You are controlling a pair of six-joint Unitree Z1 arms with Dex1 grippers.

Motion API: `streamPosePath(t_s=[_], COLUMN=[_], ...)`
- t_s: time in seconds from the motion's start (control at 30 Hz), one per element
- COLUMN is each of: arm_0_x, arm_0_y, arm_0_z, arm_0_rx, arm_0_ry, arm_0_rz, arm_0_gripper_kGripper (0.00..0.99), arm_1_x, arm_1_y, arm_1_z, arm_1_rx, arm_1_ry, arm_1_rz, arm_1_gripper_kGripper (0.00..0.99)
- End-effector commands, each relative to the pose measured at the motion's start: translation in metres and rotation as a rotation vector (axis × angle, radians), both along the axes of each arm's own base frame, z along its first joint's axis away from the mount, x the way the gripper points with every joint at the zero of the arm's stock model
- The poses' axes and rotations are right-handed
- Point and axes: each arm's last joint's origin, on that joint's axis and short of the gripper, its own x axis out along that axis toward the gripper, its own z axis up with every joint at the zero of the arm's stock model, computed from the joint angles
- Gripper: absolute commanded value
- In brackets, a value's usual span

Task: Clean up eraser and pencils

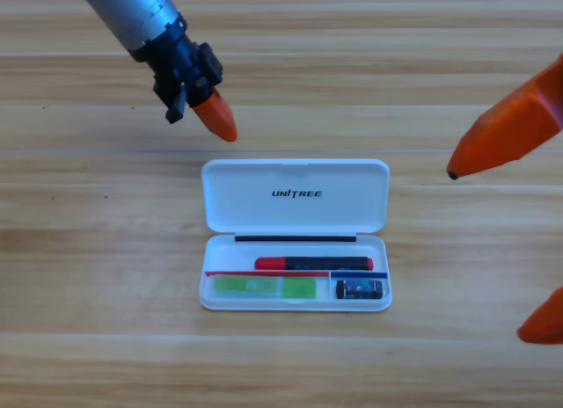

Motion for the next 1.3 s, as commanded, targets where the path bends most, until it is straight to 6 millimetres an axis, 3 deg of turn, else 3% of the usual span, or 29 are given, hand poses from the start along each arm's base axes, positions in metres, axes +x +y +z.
streamPosePath(t_s=[0.03, 0.43, 0.73, 1.1, 1.3], arm_0_x=[-0.004, -0.016, -0.032, -0.065, -0.074], arm_0_y=[-0.008, -0.006, -0.021, -0.038, -0.044], arm_0_z=[-0.033, -0.054, -0.052, -0.031, -0.032], arm_0_rx=[-0.005, -0.023, -0.041, -0.054, -0.047], arm_0_ry=[0.062, 0.076, 0.099, 0.086, 0.092], arm_0_rz=[-0.034, -0.059, -0.106, -0.183, -0.204], arm_0_gripper_kGripper=[0.0, 0.0, 0.0, 0.0, 0.0], arm_1_x=[0.0, -0.001, -0.001, -0.002, -0.002], arm_1_y=[0.002, 0.002, 0.002, 0.001, 0.001], arm_1_z=[-0.008, -0.01, -0.011, -0.012, -0.012], arm_1_rx=[0.003, 0.004, 0.001, 0.001, 0.001], arm_1_ry=[0.025, 0.038, 0.043, 0.048, 0.051], arm_1_rz=[0.015, 0.023, 0.025, 0.028, 0.03], arm_1_gripper_kGripper=[0.989, 0.989, 0.989, 0.989, 0.989])
